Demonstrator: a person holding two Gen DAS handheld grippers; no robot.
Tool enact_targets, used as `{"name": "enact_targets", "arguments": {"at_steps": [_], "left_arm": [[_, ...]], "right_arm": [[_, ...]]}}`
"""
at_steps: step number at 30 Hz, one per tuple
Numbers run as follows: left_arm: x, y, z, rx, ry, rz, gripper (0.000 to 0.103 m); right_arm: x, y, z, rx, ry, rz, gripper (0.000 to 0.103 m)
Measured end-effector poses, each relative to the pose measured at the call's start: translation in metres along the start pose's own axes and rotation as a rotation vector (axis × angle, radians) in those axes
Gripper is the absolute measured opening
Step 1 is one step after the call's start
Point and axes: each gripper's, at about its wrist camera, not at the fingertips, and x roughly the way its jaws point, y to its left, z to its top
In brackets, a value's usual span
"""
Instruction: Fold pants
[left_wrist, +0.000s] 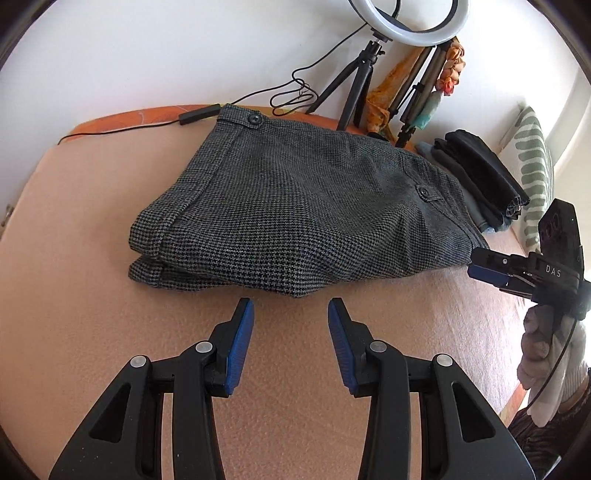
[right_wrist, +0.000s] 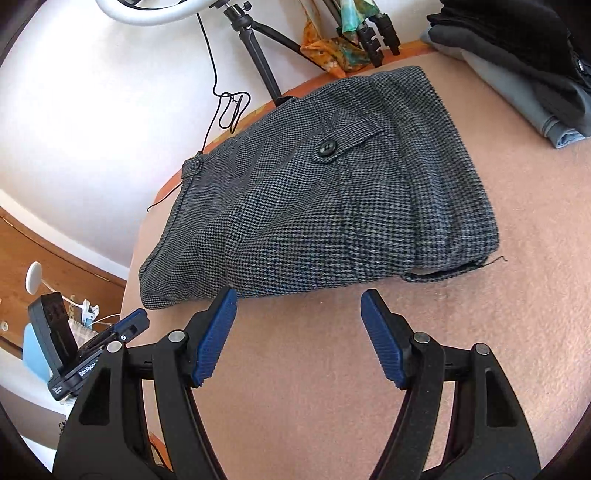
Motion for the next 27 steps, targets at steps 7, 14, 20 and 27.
{"name": "enact_targets", "arguments": {"at_steps": [7,14,20,27], "left_arm": [[0.028,0.008,0.003,-0.017,0.033,-0.020,0.040],[0.034,0.013,0.009,-0.042,0.014,-0.030,0.040],[0.035,0.014,0.015,-0.072,0.008,-0.082,0.015],[0.014,0.013,0.025,-0.090,-0.026,-0.154,0.005]], "right_arm": [[0.024,-0.005,0.004,0.083,0.006,0.011,0.072],[0.029,0.003,0.010,0.067,0.003,-0.006,0.065],[0.024,-0.005,0.012,0.115,-0.006,0.021,0.053],[0.013,-0.003,0.017,0.107,-0.011,0.071,0.024]]}}
